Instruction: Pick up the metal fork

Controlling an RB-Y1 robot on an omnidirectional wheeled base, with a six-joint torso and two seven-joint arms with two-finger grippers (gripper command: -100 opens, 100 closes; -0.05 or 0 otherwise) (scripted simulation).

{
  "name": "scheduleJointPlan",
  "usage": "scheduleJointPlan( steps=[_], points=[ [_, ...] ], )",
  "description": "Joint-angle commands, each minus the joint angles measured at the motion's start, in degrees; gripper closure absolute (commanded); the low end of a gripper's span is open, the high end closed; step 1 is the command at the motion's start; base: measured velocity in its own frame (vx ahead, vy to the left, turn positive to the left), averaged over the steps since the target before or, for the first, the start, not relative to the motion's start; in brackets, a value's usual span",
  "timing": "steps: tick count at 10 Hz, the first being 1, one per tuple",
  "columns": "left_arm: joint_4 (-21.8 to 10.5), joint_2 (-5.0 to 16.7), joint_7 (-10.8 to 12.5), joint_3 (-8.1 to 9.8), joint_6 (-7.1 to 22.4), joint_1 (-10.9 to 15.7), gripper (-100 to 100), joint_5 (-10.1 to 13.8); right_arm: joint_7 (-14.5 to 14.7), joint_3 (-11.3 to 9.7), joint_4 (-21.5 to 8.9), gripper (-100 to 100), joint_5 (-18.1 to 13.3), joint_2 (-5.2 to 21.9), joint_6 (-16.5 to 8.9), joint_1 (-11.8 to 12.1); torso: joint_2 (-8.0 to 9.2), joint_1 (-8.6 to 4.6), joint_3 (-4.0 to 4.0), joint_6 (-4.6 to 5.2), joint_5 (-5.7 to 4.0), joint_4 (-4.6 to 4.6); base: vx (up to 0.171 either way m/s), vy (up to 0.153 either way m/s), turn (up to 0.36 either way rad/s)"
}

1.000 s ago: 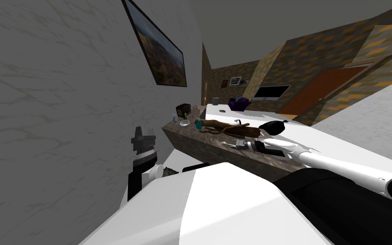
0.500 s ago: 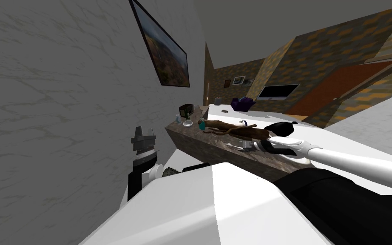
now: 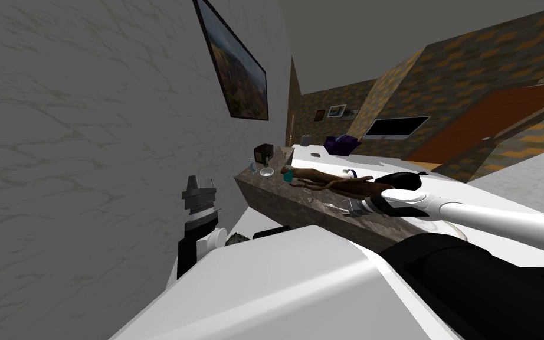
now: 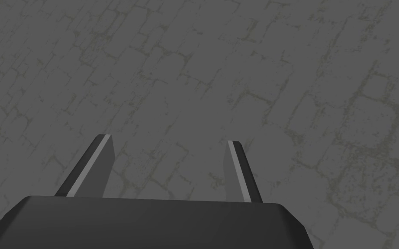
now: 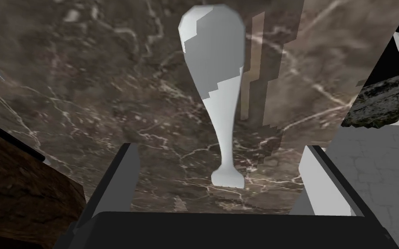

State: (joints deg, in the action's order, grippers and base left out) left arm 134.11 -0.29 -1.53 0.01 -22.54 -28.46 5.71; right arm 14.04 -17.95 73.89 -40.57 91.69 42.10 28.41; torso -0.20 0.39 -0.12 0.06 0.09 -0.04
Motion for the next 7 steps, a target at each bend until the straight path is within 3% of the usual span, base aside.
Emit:
scheduleJointPlan(
  steps=[1, 5, 6, 7],
  points=[
    [0.0, 0.0, 0.0, 0.0, 0.0, 0.0, 0, 0.0, 0.06, -1.24, -1.49, -100, -1.66, 0.46, 0.79, -0.56, 0.0, 0.0, 0.0, 0.0, 0.0, 0.0, 0.029, 0.04, -0.028],
    [0.0, 0.0, 0.0, 0.0, 0.0, 0.0, 0, 0.0, 0.16, -3.75, -3.47, -100, -5.1, 1.43, 1.24, -0.15, 0.09, -0.1, 0.06, 0.0, -0.04, 0.03, 0.042, 0.06, -0.013],
    [0.0, 0.0, 0.0, 0.0, 0.0, 0.0, 0, 0.0, 0.14, -3.53, -3.23, -100, -4.79, 1.04, 1.05, -0.42, 0.11, -0.13, 0.07, 0.02, -0.04, 0.03, 0.014, 0.024, -0.014],
    [0.0, 0.01, 0.0, 0.0, 0.0, 0.01, 0, 0.0, 0.15, -3.6, -3.25, 0, -4.87, 1.06, 1.03, -0.37, 0.18, -0.24, 0.11, 0.0, -0.06, 0.04, 0.003, 0.005, 0.002]
  ],
)
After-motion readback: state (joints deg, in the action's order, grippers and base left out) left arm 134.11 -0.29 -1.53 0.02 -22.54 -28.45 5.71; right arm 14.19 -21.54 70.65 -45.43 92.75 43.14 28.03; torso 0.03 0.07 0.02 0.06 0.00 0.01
